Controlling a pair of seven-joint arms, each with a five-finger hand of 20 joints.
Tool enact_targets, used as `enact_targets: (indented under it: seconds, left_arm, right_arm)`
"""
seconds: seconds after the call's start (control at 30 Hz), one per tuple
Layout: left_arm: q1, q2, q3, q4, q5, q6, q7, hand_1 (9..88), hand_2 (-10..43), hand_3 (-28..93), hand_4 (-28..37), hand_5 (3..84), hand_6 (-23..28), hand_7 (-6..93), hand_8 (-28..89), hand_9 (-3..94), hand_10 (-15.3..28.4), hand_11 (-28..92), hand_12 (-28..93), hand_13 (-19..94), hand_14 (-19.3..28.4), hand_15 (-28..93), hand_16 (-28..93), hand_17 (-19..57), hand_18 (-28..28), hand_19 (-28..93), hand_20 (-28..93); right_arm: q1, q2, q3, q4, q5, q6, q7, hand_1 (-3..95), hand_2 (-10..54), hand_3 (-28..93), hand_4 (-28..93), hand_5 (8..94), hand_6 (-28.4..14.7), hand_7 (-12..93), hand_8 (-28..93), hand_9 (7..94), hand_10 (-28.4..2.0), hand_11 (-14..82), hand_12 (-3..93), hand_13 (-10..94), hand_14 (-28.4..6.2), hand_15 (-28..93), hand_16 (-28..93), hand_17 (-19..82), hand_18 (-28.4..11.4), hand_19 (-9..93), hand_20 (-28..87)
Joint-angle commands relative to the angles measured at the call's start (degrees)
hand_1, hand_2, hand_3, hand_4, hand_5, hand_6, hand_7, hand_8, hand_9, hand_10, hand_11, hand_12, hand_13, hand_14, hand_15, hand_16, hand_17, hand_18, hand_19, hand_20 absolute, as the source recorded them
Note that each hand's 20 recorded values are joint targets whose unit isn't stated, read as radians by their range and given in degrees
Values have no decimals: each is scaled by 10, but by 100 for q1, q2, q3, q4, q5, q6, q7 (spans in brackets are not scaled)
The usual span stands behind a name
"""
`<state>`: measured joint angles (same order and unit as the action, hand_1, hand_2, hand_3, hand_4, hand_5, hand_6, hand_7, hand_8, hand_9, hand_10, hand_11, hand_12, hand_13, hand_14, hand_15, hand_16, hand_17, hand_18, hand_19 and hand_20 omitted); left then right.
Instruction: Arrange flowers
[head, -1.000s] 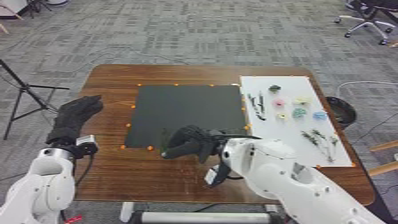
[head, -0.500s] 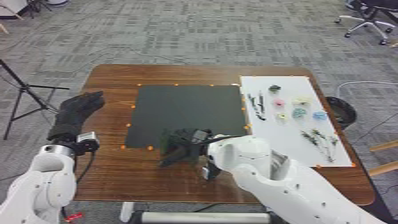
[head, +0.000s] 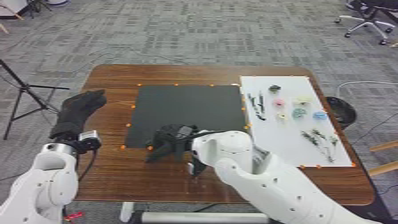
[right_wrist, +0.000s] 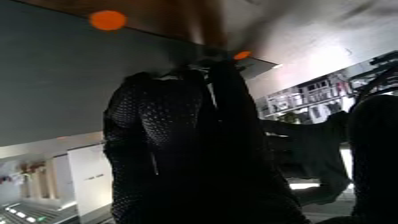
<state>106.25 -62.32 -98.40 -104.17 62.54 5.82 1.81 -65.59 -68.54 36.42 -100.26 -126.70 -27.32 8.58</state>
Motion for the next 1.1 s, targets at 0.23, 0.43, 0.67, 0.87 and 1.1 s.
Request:
enact_targets:
  seconds: [0.23, 0.43, 0.67, 0.87, 1.1]
  left_arm:
    - [97, -94, -76, 27, -112, 194, 6, 269, 36, 649, -207, 482, 56, 179, -69, 454, 148, 226, 125, 343, 186, 181, 35, 33, 142, 127, 174]
    - [69, -110, -57, 32, -85, 151, -11, 270, 36, 649, -209, 483, 56, 179, -70, 455, 148, 229, 126, 344, 186, 182, 34, 33, 142, 127, 174]
    - [86, -136, -95, 10, -77, 113, -2, 270, 36, 649, -209, 484, 56, 180, -70, 454, 148, 230, 125, 343, 186, 183, 34, 33, 142, 127, 174]
    - [26, -106, -28, 5, -96, 130, -4, 269, 36, 650, -208, 483, 56, 180, -70, 454, 149, 230, 125, 344, 185, 183, 33, 33, 142, 127, 173]
    - [-39, -99, 24, 13, -100, 95, 16, 270, 35, 650, -208, 483, 56, 180, -70, 454, 148, 230, 125, 343, 186, 183, 34, 33, 142, 126, 174]
  right_arm:
    - [88, 533, 266, -249, 62, -84, 21, 150, 68, 540, -66, 578, -99, 56, -46, 498, -180, 63, 129, 651, -174, 780, 304, 285, -284, 698, 606]
    - [83, 480, 286, -4, -19, -157, 83, 155, 67, 541, -65, 580, -98, 57, -46, 504, -181, 63, 133, 652, -174, 781, 303, 285, -284, 699, 607]
    - [123, 143, 412, 418, -349, -332, -94, 157, 67, 543, -66, 579, -97, 59, -47, 504, -180, 62, 135, 650, -174, 781, 303, 284, -284, 698, 606]
    - [275, -58, 360, 594, -401, -252, -67, 159, 67, 545, -66, 572, -96, 58, -47, 498, -179, 60, 134, 648, -177, 779, 305, 283, -284, 697, 606]
    - [380, -373, 383, 828, -556, -238, -187, 158, 68, 547, -68, 568, -96, 57, -47, 495, -178, 60, 134, 647, -177, 779, 305, 282, -284, 696, 606]
